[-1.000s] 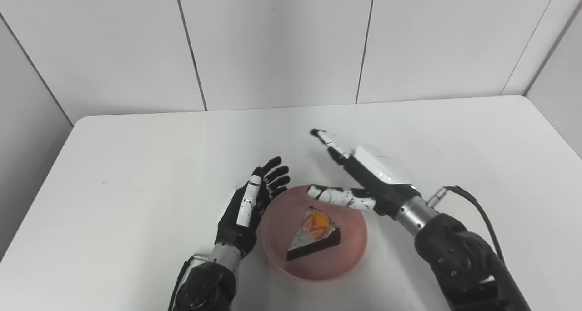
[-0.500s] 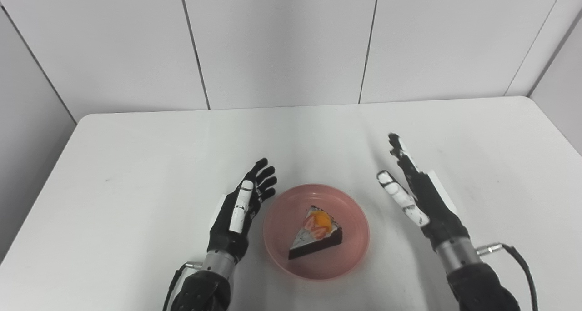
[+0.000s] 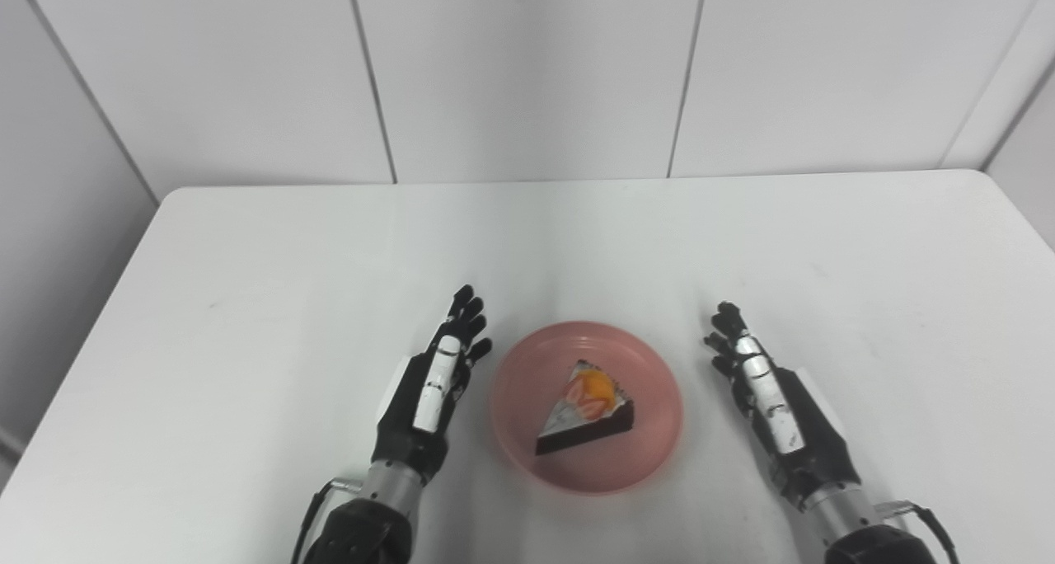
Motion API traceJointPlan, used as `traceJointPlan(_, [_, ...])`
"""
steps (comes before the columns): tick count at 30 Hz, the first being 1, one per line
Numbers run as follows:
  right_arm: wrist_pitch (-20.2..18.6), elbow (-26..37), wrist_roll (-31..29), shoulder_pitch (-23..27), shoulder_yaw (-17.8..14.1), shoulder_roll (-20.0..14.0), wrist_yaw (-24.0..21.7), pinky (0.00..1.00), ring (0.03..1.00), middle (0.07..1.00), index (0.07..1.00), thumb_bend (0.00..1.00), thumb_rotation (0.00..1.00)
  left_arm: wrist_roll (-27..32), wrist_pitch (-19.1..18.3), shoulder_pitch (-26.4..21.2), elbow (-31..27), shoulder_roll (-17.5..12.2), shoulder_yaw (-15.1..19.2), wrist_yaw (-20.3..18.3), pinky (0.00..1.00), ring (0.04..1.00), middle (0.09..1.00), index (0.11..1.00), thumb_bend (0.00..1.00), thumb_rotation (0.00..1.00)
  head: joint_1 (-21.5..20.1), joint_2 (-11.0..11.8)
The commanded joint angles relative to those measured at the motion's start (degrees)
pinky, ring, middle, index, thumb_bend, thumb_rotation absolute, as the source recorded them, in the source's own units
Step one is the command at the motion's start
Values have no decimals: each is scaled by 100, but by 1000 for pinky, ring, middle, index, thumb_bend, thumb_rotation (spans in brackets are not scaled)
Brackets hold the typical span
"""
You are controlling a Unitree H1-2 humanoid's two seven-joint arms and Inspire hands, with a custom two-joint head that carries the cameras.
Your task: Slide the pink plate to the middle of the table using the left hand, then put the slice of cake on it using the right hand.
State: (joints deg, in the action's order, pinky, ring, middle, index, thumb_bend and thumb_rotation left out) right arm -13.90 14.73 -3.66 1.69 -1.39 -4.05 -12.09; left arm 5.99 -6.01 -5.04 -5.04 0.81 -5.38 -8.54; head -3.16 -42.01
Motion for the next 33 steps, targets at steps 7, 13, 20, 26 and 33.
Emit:
traceJointPlan(7, [165,129,-196,-69,40,7,108,1000,1000,1000,1000,314,1000,-703,147,313,-336,-71,-282,151,1000,1000,1000,1000,481,1000,40,-617])
traceJointPlan(13, [229,87,-247,-73,58,-20,148,1000,1000,1000,1000,304,1000,-1071,484,367,-296,-12,-291,374,1000,1000,1000,1000,486,1000,86,-614])
traceJointPlan(20, [329,0,-237,-31,92,11,194,1000,1000,1000,1000,306,1000,-1102,786,256,-52,-84,-205,379,1000,1000,1000,1000,497,1000,-12,-566])
traceJointPlan(26, [434,-73,-155,4,169,-4,252,1000,1000,1000,1000,304,1000,-1100,899,207,79,-178,-166,343,1000,1000,1000,1000,511,1000,-82,-550])
traceJointPlan(33, [349,-20,-126,16,212,-36,282,1000,1000,1000,1000,301,1000,-1107,932,164,171,-231,-187,326,1000,1000,1000,1000,546,1000,-83,-569])
